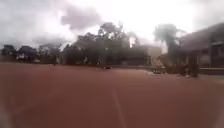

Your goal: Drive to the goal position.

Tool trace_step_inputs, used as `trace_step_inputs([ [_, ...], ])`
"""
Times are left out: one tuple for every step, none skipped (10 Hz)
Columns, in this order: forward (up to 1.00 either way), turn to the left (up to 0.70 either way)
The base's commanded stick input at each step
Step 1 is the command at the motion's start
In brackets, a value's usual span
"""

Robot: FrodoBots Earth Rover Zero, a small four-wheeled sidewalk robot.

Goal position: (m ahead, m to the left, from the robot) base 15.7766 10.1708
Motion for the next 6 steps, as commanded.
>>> trace_step_inputs([
  [0.85, 0.00],
  [0.85, -0.06],
  [0.85, -0.25],
  [0.85, -0.34],
  [0.85, -0.34],
  [0.85, -0.34],
])
